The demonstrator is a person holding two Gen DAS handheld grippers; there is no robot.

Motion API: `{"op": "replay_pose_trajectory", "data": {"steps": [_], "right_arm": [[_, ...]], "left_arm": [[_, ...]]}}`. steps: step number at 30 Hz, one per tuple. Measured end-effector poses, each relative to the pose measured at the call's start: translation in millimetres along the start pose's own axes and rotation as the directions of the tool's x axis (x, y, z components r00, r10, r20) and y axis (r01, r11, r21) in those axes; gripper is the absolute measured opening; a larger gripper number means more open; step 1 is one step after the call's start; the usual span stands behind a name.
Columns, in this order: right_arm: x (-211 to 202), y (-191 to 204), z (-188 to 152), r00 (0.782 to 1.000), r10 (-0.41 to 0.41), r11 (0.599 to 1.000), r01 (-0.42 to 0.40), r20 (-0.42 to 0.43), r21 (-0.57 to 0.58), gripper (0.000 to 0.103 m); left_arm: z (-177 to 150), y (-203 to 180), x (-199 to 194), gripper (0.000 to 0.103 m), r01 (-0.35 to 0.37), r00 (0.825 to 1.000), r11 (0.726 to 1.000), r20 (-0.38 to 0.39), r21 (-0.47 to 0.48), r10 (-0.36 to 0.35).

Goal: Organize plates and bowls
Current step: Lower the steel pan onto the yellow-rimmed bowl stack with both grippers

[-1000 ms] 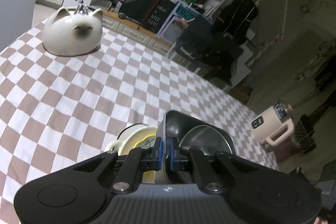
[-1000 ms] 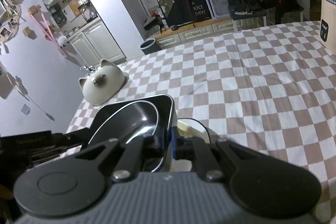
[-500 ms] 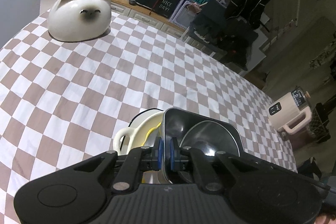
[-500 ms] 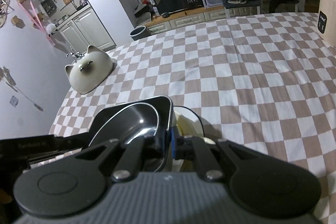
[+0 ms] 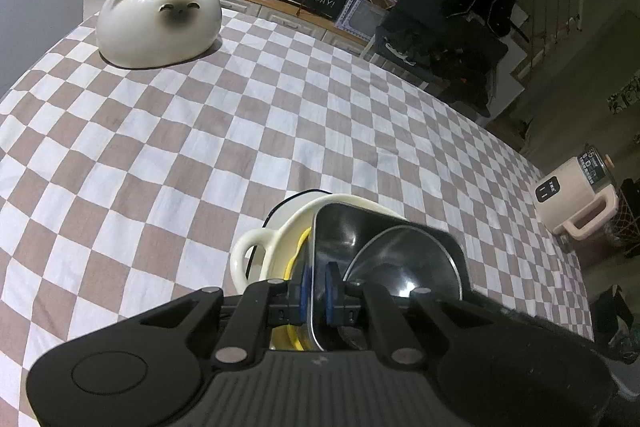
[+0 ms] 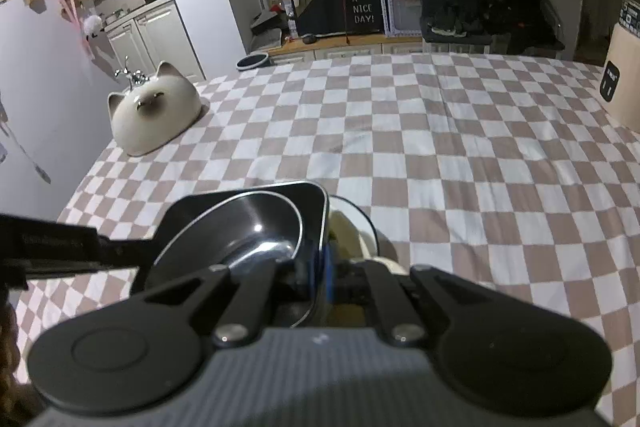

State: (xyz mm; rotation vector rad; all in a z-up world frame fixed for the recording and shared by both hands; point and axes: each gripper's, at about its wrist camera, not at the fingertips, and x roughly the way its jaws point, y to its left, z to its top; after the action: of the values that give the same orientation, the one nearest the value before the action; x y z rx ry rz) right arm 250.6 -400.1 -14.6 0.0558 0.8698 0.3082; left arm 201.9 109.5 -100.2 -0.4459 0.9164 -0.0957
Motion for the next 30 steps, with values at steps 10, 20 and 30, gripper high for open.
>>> {"op": "replay_pose_trajectory", "data": {"steps": [10,20,30], "right_arm": [[-2.8,-2.3,-3.7,1.000,0.019,1.000,-0.019,-0.011,0.011,0.007],[2.7,-6.1,-2.5,0.994,0.057,0.996,-0.050,-0.098,0.074,0.011],[-3.0,-6.2,-0.7,0.995,0.048,0.997,-0.043,-0.087,0.063,0.012]], "left_arm": [[-0.4,1.0,-1.4,0.007,-0.001,1.000,1.000,0.006,-0.002,0.001],[0.1,-0.9,-1.0,0.011,-0.020,1.000,1.000,-0.011,0.010,0.021],[-2.0,-3.6,-4.0,0.028,-0.064,0.997,0.996,-0.028,0.055,0.066]]}}
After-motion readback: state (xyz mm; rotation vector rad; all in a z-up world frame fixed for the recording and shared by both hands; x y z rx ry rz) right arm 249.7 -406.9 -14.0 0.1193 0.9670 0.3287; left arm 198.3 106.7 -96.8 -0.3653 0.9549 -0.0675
